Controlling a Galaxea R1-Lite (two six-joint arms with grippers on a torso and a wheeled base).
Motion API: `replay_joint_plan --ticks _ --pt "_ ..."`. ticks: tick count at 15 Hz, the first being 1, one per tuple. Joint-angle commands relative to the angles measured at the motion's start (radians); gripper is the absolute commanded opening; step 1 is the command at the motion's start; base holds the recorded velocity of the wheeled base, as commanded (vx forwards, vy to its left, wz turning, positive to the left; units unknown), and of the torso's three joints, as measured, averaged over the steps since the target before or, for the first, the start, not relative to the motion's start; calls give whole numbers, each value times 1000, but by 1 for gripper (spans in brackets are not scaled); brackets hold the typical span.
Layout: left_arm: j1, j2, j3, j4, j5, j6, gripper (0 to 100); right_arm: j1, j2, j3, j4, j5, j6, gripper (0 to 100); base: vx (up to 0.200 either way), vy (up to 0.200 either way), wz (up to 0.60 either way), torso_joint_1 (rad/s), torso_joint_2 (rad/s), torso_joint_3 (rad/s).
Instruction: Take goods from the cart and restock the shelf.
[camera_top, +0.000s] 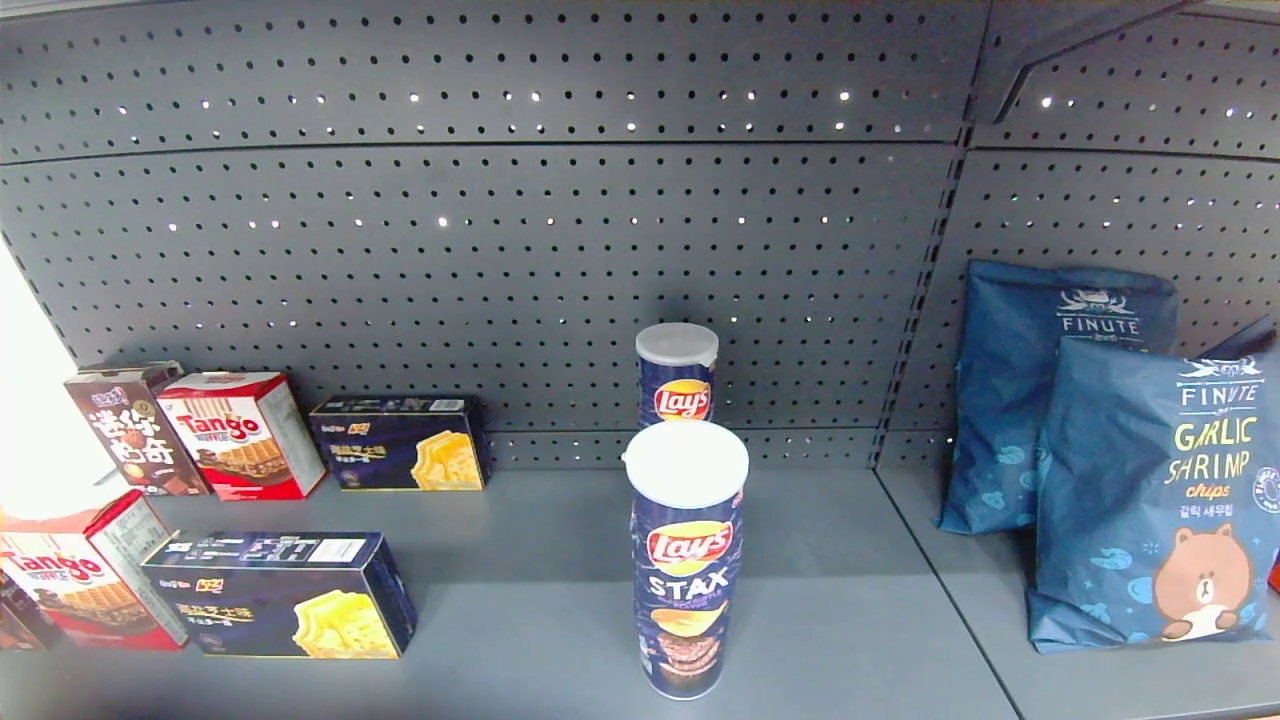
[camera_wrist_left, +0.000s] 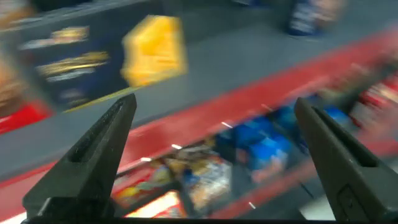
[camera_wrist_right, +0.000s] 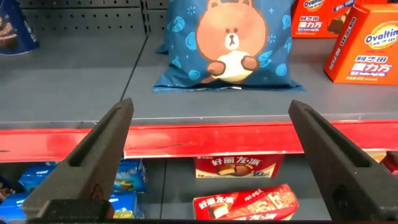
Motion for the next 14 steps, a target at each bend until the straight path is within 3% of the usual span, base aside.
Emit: replay_joint_plan --ticks 1,3,6,7,8,9,11,14 --pt "12 -1 68 -104 274 -30 100 1 1 0 1 0 0 100 0 0 0 0 0 0" --pt "12 -1 68 -104 284 -31 100 1 1 0 1 0 0 100 0 0 0 0 0 0" --pt "15 0 68 -67 228 -77 100 1 1 0 -1 0 0 100 0 0 0 0 0 0" --pt "99 -3 68 -65 222 -80 100 1 1 0 1 0 0 100 0 0 0 0 0 0" --pt "115 -3 67 -64 222 -80 100 1 1 0 1 0 0 100 0 0 0 0 0 0" --pt "164 -37 68 -67 222 -80 100 1 1 0 1 0 0 100 0 0 0 0 0 0" --pt "121 -89 68 -67 222 -77 100 1 1 0 -1 0 0 100 0 0 0 0 0 0" --pt "121 -104 68 -67 228 -80 100 1 1 0 -1 0 0 100 0 0 0 0 0 0"
